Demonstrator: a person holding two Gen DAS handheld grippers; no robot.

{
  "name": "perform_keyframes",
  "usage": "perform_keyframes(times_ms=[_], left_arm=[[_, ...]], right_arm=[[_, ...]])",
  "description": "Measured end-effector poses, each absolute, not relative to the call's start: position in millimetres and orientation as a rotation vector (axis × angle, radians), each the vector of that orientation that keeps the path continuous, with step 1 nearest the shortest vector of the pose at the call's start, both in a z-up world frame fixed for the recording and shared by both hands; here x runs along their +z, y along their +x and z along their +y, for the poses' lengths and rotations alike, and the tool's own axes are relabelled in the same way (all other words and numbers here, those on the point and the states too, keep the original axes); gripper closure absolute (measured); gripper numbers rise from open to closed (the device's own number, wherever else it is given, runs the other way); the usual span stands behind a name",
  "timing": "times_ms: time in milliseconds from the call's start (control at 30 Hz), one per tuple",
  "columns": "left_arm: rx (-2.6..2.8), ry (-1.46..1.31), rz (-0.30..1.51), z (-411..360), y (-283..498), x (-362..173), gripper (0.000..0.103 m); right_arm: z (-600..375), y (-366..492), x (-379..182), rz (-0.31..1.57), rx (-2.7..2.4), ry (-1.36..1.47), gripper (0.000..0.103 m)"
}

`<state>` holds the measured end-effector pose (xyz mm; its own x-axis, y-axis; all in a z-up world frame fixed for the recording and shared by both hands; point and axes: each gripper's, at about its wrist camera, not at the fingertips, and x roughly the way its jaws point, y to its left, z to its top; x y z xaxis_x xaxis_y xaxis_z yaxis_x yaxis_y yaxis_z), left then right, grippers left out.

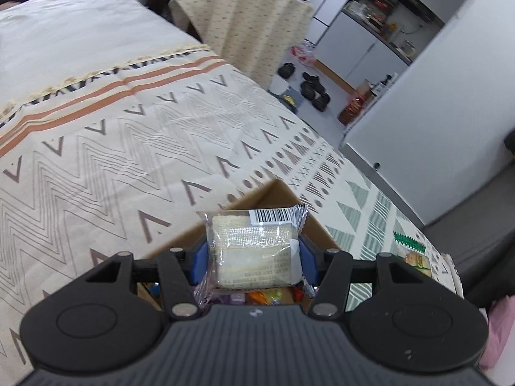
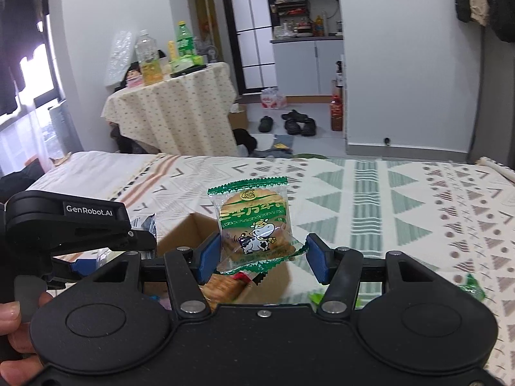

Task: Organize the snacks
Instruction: 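Carry the bread pack with the left tool while the right carries the cookie toward the box, then open the left tool over the box while the right tool releases the cookie inside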

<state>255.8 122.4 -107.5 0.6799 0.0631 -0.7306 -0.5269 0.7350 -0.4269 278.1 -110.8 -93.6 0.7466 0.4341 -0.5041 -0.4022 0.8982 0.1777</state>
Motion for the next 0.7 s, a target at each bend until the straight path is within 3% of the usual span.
perform_keyframes(times_ms=[467, 500, 533, 700], left_arm=[[0.396, -0.753, 0.807, 140, 262, -127, 0.039], [0.400, -0.758, 0.808, 141, 262, -127, 0.039], [0.403, -0.761, 0.810, 142, 262, -128, 0.038], [0.422, -0.759, 0.828, 144, 263, -132, 0.037]], right_arm=[[-75, 297, -111, 0.604, 0.507, 0.050, 0.048], [-72, 298, -112, 0.607, 0.514, 0.050, 0.049], [-69, 299, -112, 0.613, 0.526, 0.049, 0.057], [-55, 303, -116, 0.653, 0.559, 0.028, 0.052]])
